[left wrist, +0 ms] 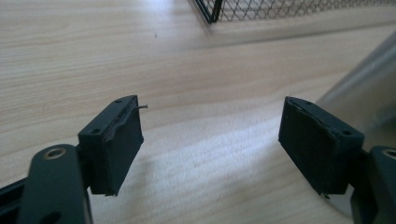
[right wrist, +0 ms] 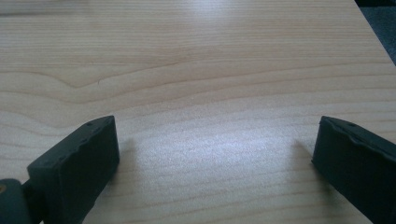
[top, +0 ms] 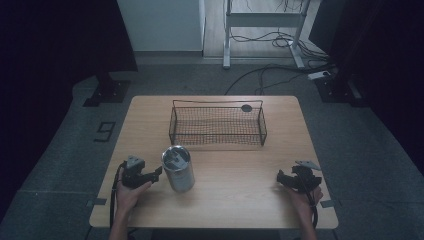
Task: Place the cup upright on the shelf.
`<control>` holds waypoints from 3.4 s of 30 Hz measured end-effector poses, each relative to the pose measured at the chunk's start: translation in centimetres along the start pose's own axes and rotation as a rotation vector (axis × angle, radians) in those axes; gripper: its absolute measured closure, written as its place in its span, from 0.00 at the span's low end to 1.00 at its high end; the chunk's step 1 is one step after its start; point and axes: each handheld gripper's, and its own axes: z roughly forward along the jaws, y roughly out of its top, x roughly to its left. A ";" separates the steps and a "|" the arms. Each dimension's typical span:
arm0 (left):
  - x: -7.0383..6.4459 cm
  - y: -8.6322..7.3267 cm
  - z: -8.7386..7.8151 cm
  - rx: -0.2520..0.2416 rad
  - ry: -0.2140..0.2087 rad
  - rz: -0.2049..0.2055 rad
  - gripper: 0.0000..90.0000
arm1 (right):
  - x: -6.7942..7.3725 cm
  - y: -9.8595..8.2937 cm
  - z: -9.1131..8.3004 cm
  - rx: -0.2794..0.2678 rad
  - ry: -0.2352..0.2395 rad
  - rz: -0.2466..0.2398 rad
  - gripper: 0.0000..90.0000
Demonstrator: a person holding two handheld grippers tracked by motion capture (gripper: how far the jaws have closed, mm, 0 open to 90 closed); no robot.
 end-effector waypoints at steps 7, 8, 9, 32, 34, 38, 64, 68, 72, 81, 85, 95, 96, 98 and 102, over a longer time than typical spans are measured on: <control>-0.1 0.6 0.2 -0.002 -0.029 -0.004 0.23 | -0.4 -0.5 -0.5 -0.005 0.010 -0.006 0.03; -0.1 0.5 0.1 0.000 -0.027 -0.002 0.23 | -0.3 -0.5 -0.5 -0.004 0.010 -0.007 0.02; -0.1 0.5 0.1 0.000 -0.026 -0.001 0.22 | -0.3 -0.5 -0.5 -0.005 0.009 -0.007 0.02; -1.3 0.2 -2.7 -0.073 -0.034 0.001 0.22 | -0.4 0.1 0.1 -0.006 0.031 -0.029 0.03; -1.5 0.4 -3.1 -0.084 -0.045 0.005 0.22 | -0.4 0.1 0.1 -0.007 0.030 -0.029 0.03; -1.8 0.7 -3.5 -0.090 -0.063 0.016 0.21 | -0.4 0.1 0.1 -0.006 0.029 -0.030 0.03; -2.6 0.5 -5.0 -0.100 -0.146 0.019 0.16 | -0.4 0.1 0.1 -0.010 0.024 -0.024 0.04; -2.8 0.5 -5.5 -0.093 -0.167 0.041 0.16 | -0.4 0.1 0.1 -0.011 0.021 -0.023 0.04; -3.1 0.6 -5.8 -0.094 -0.174 0.061 0.15 | -0.5 0.1 0.1 -0.010 0.019 -0.022 0.05; -3.7 0.7 -6.5 -0.100 -0.219 0.104 0.13 | -0.5 0.1 0.0 -0.012 0.018 -0.018 0.05; -4.2 0.9 -6.9 -0.111 -0.257 0.121 0.11 | -0.5 0.1 0.0 -0.012 0.018 -0.018 0.05; -6.0 0.9 -5.9 -0.086 -0.305 0.148 0.00 | -0.5 0.1 0.0 -0.012 0.018 -0.018 0.05; -6.2 0.9 -5.8 -0.083 -0.304 0.150 0.00 | -0.5 0.1 0.0 -0.012 0.018 -0.019 0.05; -6.5 0.9 -5.6 -0.076 -0.305 0.155 0.00 | -0.5 0.1 0.0 -0.012 0.018 -0.019 0.05; -7.0 0.9 -5.0 -0.059 -0.289 0.161 0.00 | -0.5 0.1 0.0 -0.012 0.017 -0.019 0.05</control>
